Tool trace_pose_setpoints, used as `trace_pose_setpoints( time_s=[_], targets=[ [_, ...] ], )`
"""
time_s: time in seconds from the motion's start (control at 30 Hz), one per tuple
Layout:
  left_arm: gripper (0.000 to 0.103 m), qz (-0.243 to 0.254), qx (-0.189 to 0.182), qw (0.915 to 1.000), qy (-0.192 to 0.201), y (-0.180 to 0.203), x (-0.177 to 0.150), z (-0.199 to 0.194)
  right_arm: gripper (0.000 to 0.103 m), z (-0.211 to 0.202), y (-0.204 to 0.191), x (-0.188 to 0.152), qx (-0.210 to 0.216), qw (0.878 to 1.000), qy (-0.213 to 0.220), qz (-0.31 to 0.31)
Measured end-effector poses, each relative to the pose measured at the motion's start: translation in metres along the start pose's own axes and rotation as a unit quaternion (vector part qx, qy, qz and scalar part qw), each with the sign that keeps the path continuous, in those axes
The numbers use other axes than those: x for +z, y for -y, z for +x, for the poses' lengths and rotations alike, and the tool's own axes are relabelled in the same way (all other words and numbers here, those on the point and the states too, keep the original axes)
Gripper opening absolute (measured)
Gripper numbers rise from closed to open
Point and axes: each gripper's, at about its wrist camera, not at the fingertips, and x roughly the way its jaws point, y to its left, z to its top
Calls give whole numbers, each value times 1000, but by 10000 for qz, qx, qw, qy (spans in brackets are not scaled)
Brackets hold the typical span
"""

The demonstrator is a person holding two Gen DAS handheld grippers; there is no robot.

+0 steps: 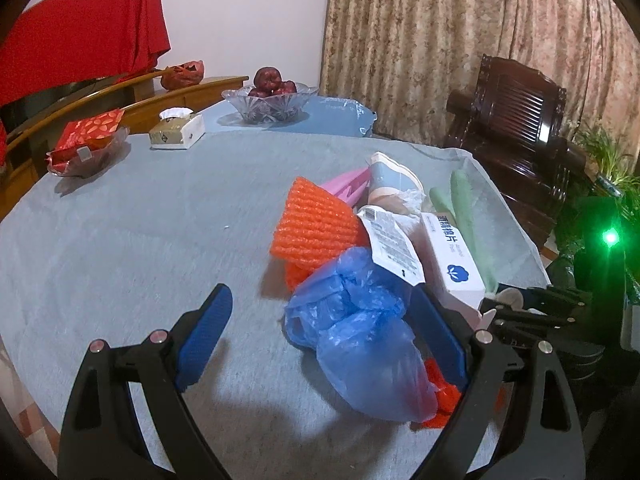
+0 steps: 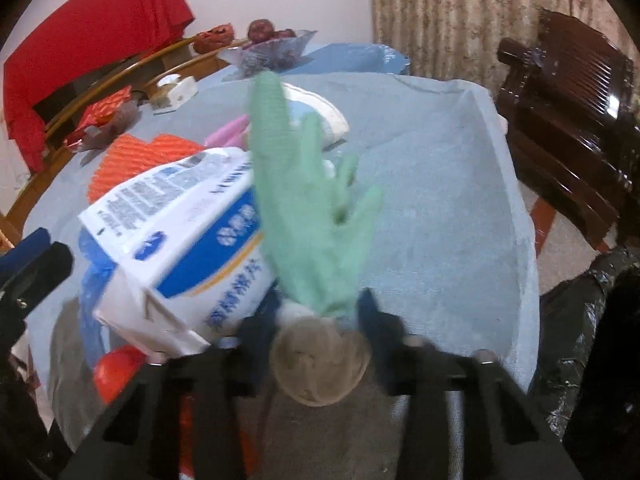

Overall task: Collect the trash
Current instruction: 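Return the right tool to the pile and grasp the green glove, then grasp the blue plastic bag with the left tool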

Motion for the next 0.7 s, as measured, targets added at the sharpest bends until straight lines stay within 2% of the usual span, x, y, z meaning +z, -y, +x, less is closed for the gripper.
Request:
trace_pose_setpoints(
  time_s=[0.27,0.37,0.47,0.53,0.57,0.63,0.7],
  targets=[
    [86,6,-26,9998,-178,3,-10,12,32,-23,14,-4,-53,9994,171,285],
    [77,8,-6,9996,-289,4,-13,20,32,-31,17,-5,-89,9994,211,252],
    [54,-7,-100,9988,-475,2,-18,29,32,-36,17,-7,-105,9994,230,229],
    [30,-53,-329,9979,-560,1,-21,32,32,-38,16,-9,-127,9994,249,192],
    [28,-95,-400,9976,-562,1,-22,31,32,-40,15,-10,-136,9994,259,173],
    [14,-126,-395,9978,-522,0,-21,27,32,-45,14,-11,-139,9994,297,142],
    [8,-145,-417,9978,-491,-1,-19,22,32,-51,13,-12,-129,9992,349,115]
  ],
)
